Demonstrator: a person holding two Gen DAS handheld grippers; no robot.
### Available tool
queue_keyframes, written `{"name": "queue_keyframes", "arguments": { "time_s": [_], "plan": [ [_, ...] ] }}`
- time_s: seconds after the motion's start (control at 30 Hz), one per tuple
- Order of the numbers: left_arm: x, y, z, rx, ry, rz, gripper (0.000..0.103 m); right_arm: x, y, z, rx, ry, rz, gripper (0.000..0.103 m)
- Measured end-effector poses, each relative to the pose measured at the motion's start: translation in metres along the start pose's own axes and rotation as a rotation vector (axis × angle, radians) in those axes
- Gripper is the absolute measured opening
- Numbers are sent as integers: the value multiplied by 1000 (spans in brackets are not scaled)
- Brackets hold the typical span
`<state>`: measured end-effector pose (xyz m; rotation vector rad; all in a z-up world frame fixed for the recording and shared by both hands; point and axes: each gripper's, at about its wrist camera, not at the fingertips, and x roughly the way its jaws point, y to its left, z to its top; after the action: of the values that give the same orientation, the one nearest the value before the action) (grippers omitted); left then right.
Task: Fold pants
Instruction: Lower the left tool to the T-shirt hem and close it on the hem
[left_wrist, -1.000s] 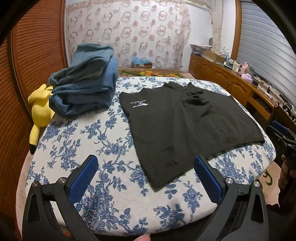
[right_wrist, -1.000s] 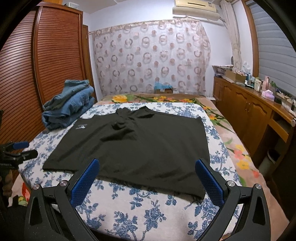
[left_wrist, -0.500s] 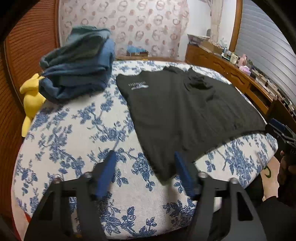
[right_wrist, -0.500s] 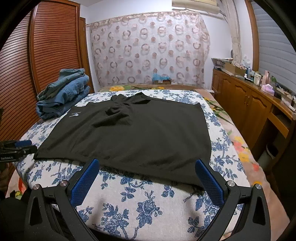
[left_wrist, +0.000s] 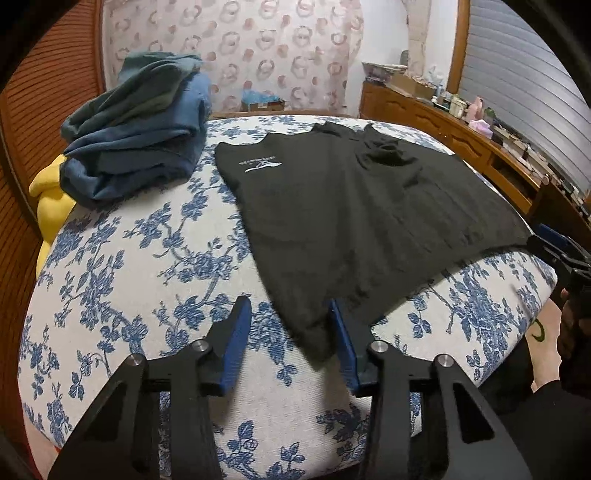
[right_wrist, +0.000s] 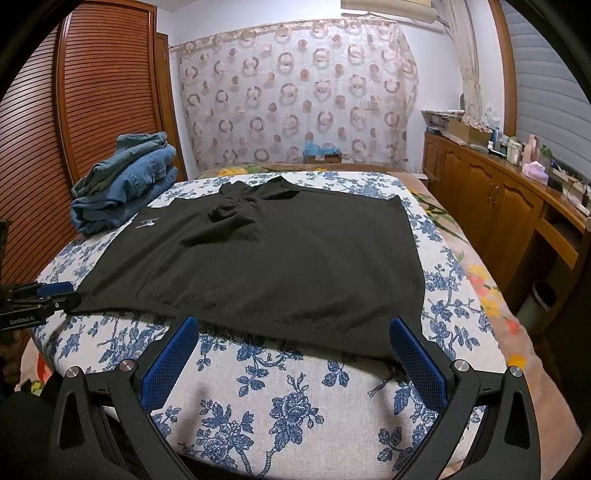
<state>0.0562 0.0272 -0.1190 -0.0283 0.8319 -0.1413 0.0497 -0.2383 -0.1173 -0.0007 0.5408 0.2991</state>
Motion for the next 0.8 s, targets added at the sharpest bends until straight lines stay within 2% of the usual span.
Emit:
{"name": "queue_keyframes", "arguments": {
  "time_s": [0.07, 0.13, 0.17, 0.3, 0.5, 0.8],
  "plan": [
    [2, -2, 2, 15, -1, -2, 33, 1, -1, 0, 3, 2, 0, 103],
    [3, -4, 3, 26, -2, -15, 13, 0, -2, 1, 6, 5, 1, 103],
    [4, -4, 4, 29, -1, -21, 10, 0, -3, 2, 7, 6, 1, 103],
    [10, -10, 12, 71, 7, -21, 6, 1, -3, 5, 7, 9, -1, 103],
    [7, -15, 32, 73, -9, -61, 6, 2, -5, 5, 10, 13, -5, 103],
    [-1, -51, 71, 155, -57, -125, 6, 1, -6, 6, 14, 14, -4, 103]
  ]
}}
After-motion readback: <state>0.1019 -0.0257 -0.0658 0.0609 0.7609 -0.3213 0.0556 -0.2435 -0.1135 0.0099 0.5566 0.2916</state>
